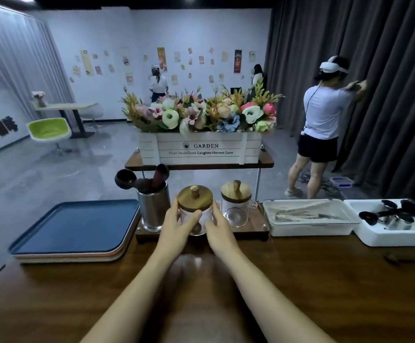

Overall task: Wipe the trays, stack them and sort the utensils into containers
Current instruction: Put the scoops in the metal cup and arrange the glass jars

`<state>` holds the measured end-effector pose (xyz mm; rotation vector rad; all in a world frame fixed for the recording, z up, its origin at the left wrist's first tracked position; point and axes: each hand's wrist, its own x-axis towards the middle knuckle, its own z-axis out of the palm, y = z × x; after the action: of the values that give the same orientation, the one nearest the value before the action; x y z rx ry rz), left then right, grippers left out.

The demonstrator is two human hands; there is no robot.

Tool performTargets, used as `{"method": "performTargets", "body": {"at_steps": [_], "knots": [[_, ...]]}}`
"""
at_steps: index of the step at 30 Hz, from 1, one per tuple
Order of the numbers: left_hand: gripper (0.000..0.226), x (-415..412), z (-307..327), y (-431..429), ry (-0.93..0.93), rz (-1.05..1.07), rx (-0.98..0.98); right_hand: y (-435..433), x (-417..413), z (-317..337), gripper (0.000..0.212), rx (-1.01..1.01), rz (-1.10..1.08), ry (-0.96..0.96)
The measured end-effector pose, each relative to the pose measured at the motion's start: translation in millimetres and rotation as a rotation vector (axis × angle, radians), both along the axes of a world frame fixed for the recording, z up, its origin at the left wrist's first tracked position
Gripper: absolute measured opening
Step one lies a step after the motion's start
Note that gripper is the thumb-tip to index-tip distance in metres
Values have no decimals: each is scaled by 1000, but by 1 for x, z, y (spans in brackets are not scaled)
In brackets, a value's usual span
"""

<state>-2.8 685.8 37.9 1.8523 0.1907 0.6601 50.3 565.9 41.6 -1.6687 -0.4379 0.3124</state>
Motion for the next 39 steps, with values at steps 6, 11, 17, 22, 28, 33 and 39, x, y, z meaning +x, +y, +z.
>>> {"method": "performTargets", "body": {"at_steps": [6,11,17,22,28,33,39], "knots": [[49,13,-6,20,19,-2,-105,21,20,-14,64,-38,9,16],[44,24,-13,25,29,-13,-147,24,27,-13,62,-21,-11,34],[39,41,-23,28,19,-2,-127,25,35,-18,62,-30,-36,9],[79,44,-33,30,20,23,-92,27,38,-29,71,-61,-36,13],[66,37,-33,26,1,1,-95,25,38,-36,77,-39,-14,11],[65,31,-37,27,42,-6,-70,20,32,-29,76,-19,2,20],[55,2,-40,14,65,237,-33,-11,18,-29,66,30,13,10]]}}
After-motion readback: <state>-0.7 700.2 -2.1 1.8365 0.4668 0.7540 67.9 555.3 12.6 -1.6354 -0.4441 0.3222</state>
